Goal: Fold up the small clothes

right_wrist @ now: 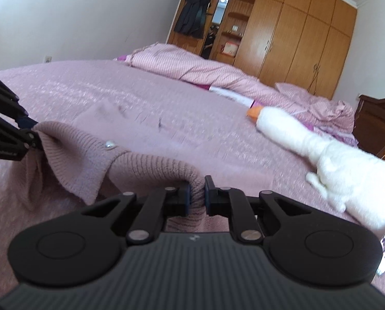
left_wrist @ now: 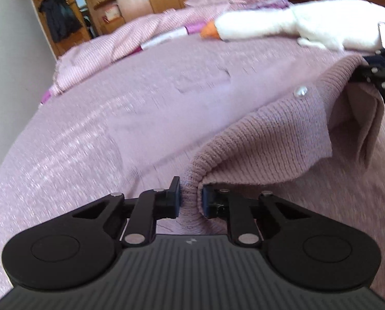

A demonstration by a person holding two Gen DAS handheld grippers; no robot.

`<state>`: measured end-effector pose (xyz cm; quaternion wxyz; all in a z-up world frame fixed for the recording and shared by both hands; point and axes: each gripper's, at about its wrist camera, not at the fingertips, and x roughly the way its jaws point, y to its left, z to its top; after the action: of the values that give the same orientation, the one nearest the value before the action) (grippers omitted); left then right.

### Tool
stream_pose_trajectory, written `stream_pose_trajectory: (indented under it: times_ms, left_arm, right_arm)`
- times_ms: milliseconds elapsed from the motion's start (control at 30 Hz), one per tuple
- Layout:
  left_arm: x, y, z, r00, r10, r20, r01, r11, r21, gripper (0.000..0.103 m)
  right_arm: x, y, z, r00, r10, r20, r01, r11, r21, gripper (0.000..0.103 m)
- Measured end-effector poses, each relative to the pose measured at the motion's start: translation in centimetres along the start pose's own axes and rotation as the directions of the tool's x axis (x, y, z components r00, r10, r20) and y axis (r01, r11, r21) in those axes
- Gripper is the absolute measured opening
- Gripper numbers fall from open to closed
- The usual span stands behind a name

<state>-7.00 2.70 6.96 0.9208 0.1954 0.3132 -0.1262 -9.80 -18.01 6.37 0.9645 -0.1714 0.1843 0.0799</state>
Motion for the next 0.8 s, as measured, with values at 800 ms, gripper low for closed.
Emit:
stream_pose_trajectory:
  times_ms: [800]
  left_arm:
    - [17.1, 5.3, 14.1, 0.998, 0.064, 0.013, -0.063, 0.997, -0.042, 0.018]
  right_arm:
    - [16.5, -4.1, 4.8, 0.994, -0.104, -0.021, 0.104, 0.995, 0.004, 0.013]
